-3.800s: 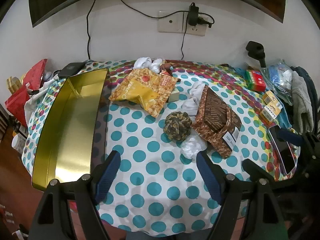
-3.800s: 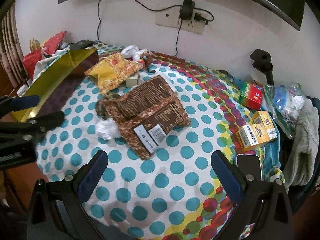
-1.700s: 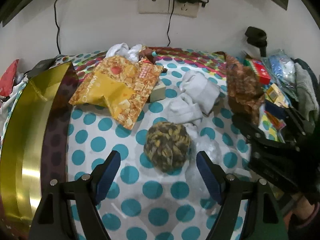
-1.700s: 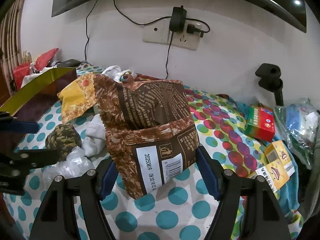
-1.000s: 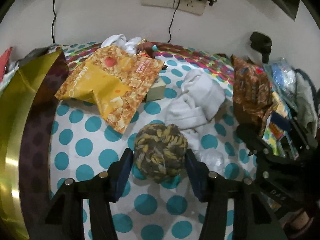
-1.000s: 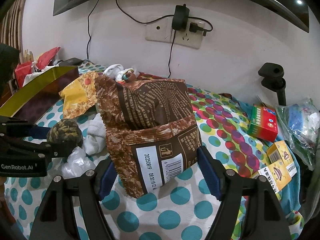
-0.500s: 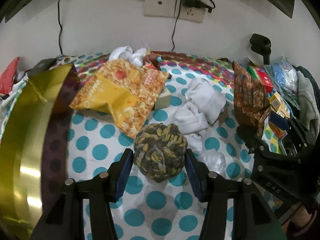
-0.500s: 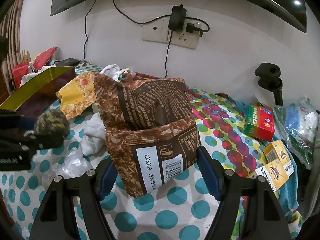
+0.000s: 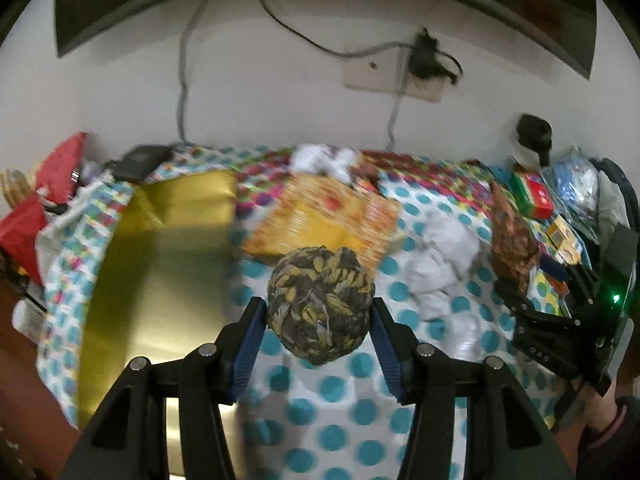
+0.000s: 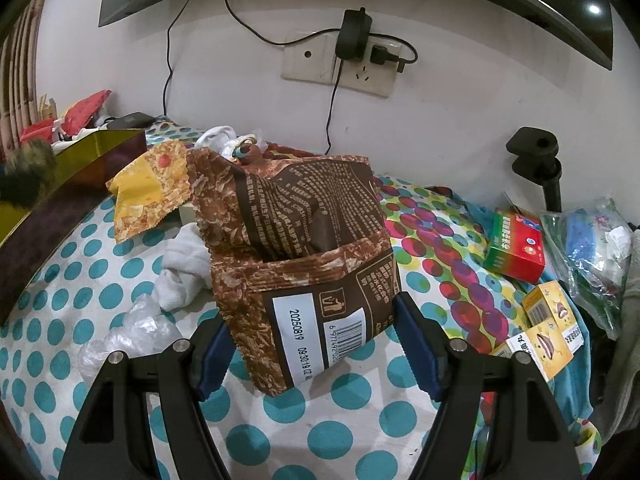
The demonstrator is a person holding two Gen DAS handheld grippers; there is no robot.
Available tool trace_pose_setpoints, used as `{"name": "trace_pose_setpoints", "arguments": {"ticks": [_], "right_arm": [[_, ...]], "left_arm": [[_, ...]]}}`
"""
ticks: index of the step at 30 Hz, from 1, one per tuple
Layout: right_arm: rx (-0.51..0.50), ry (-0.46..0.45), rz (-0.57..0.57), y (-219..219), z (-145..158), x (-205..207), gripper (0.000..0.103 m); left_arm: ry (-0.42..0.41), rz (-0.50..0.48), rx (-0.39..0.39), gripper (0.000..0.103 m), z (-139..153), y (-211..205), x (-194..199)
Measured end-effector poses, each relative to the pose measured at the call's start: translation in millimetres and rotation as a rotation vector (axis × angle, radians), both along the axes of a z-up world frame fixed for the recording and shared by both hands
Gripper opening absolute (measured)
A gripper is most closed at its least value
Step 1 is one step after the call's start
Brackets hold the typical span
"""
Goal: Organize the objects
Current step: 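Grasp the knitted ball with the left tool, carry it over the gold tray, release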
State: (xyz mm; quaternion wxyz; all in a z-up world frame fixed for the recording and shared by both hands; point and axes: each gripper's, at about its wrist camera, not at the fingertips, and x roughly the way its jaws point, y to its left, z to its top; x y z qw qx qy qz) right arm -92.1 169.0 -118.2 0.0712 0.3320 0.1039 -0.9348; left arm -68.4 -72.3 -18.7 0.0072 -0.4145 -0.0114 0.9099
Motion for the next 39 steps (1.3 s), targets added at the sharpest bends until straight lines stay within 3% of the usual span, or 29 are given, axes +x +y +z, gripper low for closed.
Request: {"name": "trace_pose_setpoints", "arguments": {"ticks": [8,16,19,29,39], "right_arm": [[0.01,-0.005,0.001,-1.1,-0.2,-0.7,0.071],[0.032,-0.009,0.001,-3.0,-1.4,-1.7,0.072],[0.03,-0.011,0.001,-4.1,-1.8,-1.7,0.072],[0.03,-0.014,-0.002,-3.4,-1.9,-1.8,0.072],[0.039,-0.022,-0.007,-3.6,-3.1,-3.6,0.072]], "left_arm": [[0.0,0.107,-0.055,0.053,15.9,-78.3,-22.9],[-0.047,0.134,-0.092,0.053,-5.7,-122.6,-80.8],[-0.093,0.137,-0.048,0.053,-20.0,-135.5,-108.2],[-0.195,0.132,-0.108,0.053,-66.1,-145.7,-155.7],[-0.206,0.173,-0.09,0.054,-77.9,-154.8,-169.5]]}}
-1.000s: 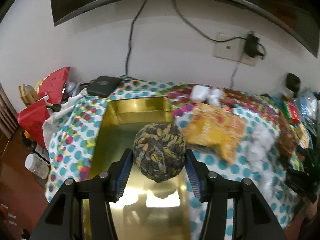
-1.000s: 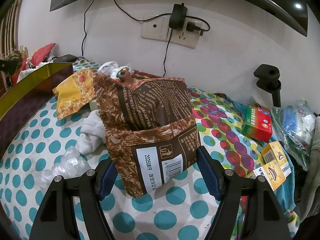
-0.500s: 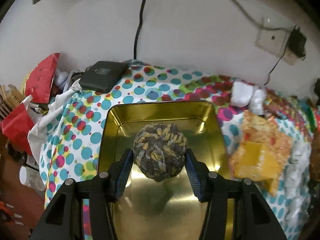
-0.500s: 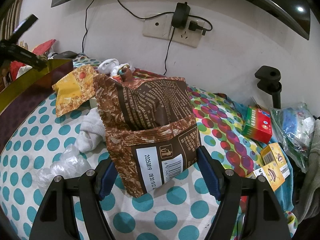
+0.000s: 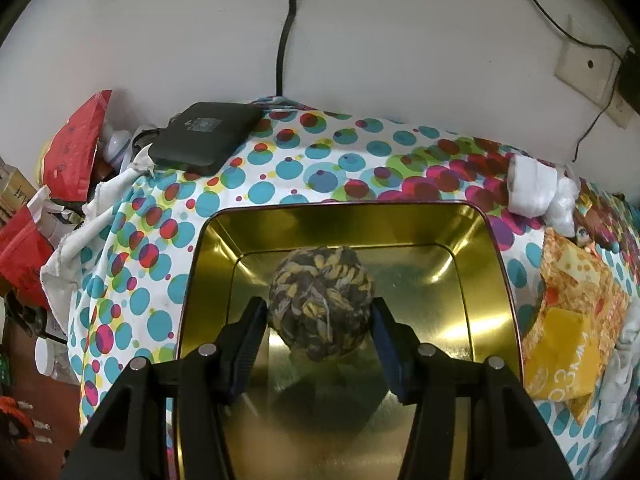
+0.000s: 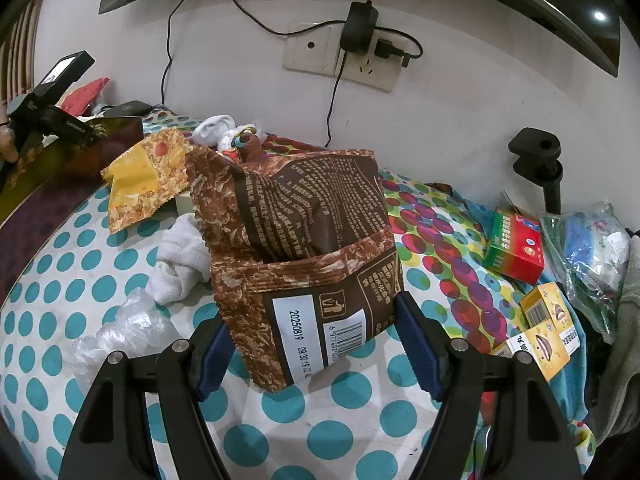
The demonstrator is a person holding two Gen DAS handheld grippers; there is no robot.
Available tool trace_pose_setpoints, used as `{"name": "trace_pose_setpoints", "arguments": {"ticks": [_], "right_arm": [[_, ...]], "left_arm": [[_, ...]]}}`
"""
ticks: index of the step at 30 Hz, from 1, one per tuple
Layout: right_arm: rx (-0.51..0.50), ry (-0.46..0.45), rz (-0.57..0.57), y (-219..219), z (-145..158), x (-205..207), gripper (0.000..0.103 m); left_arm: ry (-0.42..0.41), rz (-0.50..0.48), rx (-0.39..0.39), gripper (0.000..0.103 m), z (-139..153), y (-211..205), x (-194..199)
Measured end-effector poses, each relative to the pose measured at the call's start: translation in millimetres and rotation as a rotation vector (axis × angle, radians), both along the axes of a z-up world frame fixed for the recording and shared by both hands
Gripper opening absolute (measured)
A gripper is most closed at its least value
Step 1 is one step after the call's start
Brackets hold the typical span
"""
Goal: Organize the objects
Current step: 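Grasp the knitted ball with the left tool, carry it over the gold tray, release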
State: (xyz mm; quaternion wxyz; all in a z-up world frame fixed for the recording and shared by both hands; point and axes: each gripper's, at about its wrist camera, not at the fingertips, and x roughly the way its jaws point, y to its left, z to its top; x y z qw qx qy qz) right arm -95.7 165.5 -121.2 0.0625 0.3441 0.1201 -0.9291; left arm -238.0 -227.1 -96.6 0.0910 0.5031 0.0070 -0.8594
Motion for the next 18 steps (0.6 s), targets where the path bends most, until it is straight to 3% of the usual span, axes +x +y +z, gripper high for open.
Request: {"name": "trace_pose_setpoints", "arguments": {"ticks": [7,9,12,18], "right_arm": [[0.0,0.0,0.003,0.6,-0.1,0.2,0.072],[0.001,0.002,0.001,0.5,0.0,0.6,0.072],[0.001,0.002,0.001,0.3,0.0,0.8,0.072],[-0.001,0.009,-0.003,1.6,0.3,0.7,0.072]], "left_arm": [[-0.025,0.019,-0.026,0.055,-3.9,-2.1,-3.5],[-0.038,0.018,-0.041,0.061,-4.5,-1.0,-2.3],[-0.039,0.002,-0.073,0.062,-2.5,3.0,2.0],[-0.027,0.012,-0.042,0.066,11.0,-0.5,14.4]]}}
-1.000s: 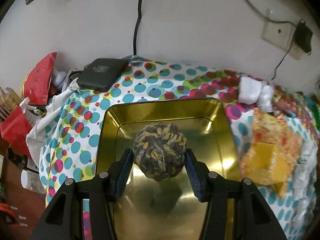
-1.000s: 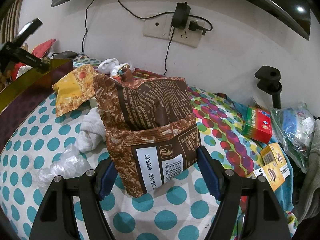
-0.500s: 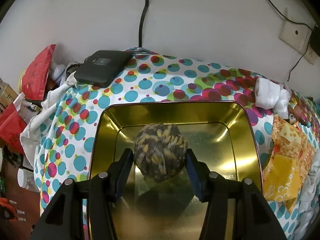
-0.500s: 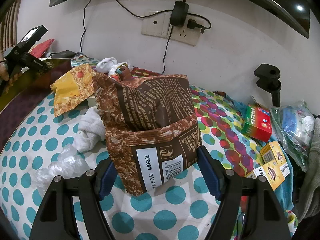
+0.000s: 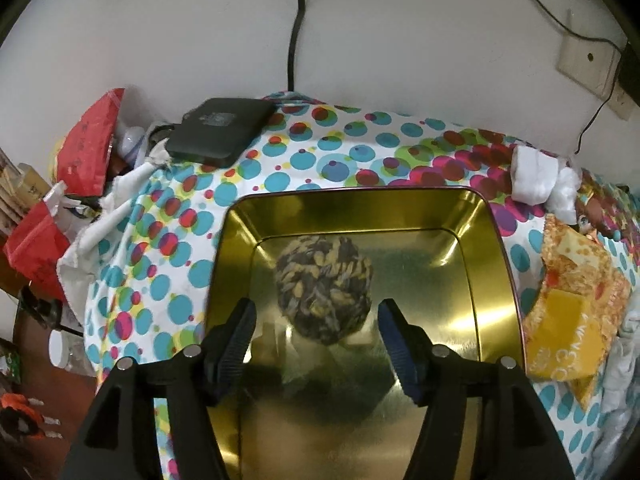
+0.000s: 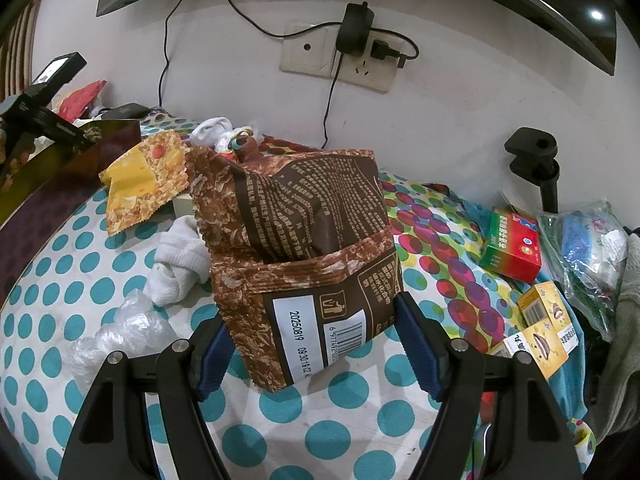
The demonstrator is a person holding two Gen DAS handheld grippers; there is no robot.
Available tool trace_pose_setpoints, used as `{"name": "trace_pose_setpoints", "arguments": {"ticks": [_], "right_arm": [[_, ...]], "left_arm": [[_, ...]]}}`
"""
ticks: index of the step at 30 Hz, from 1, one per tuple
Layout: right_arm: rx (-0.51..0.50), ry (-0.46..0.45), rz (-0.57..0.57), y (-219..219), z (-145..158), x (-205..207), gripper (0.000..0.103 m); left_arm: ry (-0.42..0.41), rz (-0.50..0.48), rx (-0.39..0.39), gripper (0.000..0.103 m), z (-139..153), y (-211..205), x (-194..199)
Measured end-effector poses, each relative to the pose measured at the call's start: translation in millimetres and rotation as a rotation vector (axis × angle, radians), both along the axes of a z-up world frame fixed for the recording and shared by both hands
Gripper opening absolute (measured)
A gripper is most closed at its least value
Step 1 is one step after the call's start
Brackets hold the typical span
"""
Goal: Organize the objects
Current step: 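Grasp the knitted ball with the left tool, carry it over the gold tray, release, then carry the brown snack bag with the right tool into the gold tray and release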
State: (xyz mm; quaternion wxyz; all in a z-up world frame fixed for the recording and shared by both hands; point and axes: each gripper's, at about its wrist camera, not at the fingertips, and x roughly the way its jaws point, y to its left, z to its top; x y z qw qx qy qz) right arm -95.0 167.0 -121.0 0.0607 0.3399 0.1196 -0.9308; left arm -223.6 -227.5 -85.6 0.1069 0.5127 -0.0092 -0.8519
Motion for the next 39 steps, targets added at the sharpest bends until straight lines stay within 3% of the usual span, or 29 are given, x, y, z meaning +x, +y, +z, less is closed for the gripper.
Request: {"name": "trace_pose_setpoints", "arguments": {"ticks": [6,11,14,22,26,31,35,39], "right_arm": [[-0.01,0.031,-0.014,3.4,3.9,4.4,0.072],[-0.003,0.062,-0.012,1.2,6.9,9.5,0.071],[-0.002,0.073,-0.012,0.8,8.3,10.8,0.071],[-0.021,0.078,-0.012,5.7,9.9,14.4,0.07],[0.003,0.065,0.003,4.0,9.3,19.3,0.069],[0.017,0.065,0.01,5.6,20.3,26.4,0.069],[0.004,0.083,0.004,8.4,36.0,32.4,0.069],[-0.007,0.098,-0.001,6.8,50.2,38.1,0.069]], "left_arm": [[0.052,-0.007,-0.001,0.066,31.7,7.5,37.3],[0.098,-0.019,-0.04,0.067,55.4,27.5,87.9],[0.125,-0.011,-0.014,0.067,62.9,39.9,121.4],[0.184,-0.006,-0.017,0.067,70.5,71.9,182.5],[0.215,0.053,-0.04,0.067,73.2,82.6,204.8],[0.245,0.09,0.04,0.067,70.0,82.1,227.1],[0.247,0.098,0.022,0.067,67.4,80.9,234.0],[0.26,0.103,0.065,0.067,67.0,76.1,240.2]]}}
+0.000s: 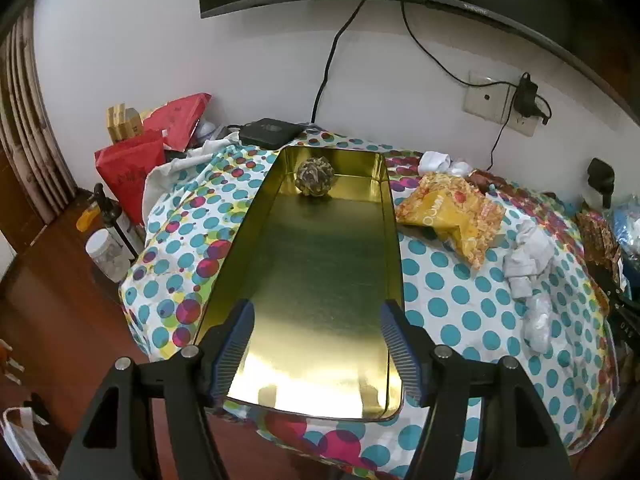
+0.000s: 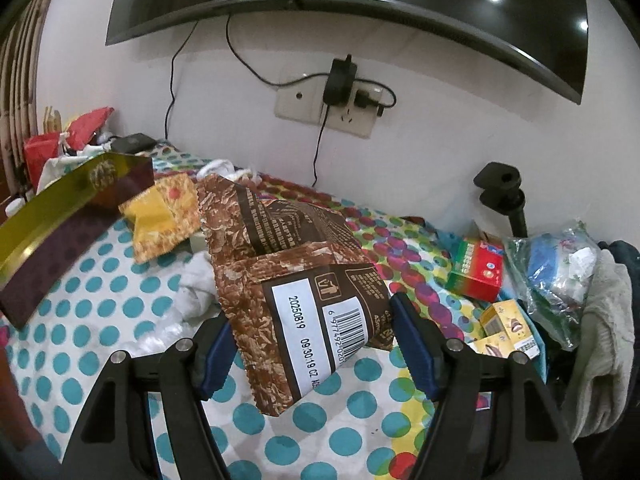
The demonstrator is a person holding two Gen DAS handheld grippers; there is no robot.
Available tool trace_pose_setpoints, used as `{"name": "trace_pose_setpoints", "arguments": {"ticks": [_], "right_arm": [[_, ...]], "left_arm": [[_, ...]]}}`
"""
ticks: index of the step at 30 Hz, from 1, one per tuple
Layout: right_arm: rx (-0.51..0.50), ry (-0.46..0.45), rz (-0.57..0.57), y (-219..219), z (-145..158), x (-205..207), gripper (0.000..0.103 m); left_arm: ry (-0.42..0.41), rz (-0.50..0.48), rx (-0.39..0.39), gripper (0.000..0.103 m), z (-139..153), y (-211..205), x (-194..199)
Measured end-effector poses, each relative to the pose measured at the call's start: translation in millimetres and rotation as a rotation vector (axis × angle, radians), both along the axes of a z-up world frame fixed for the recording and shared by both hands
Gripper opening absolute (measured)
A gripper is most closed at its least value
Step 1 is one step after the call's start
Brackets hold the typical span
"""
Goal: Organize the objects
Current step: 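Carry the brown snack bag with the right tool into the gold tray and release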
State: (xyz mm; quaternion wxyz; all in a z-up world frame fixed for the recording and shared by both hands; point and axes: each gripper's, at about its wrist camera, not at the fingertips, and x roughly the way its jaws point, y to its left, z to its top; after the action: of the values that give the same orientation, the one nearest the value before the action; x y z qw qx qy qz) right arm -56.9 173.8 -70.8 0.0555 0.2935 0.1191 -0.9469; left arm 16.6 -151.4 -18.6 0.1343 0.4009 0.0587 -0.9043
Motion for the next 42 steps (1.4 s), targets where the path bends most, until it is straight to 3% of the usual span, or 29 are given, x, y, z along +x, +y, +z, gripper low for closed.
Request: {"name": "trace_pose_setpoints", "arguments": {"ticks": [9,19,29,42], "right_arm": [[0.032,0.056,0.081,-45.6,34.2,7.1,0.069],[0.058,0.107,0.34,-170.3,61.7,-1.6,0.069],[0.157,0.03,0.498,-296.4,37.8,-29.7,0.069],[0.285,0.003,0.435,-364.9,7.8,-109.4,0.069]], "left_arm": [[0.012,0.034,-0.001,0.067,0.2,-19.5,11.1],[0.035,0.11,0.027,0.067,12.6,-62.5,38.6],[0.041,0.246,0.077,0.067,9.8,-120.9,67.0],[0.019,0.263,0.098,0.067,-2.8,-145.9,68.2]]}}
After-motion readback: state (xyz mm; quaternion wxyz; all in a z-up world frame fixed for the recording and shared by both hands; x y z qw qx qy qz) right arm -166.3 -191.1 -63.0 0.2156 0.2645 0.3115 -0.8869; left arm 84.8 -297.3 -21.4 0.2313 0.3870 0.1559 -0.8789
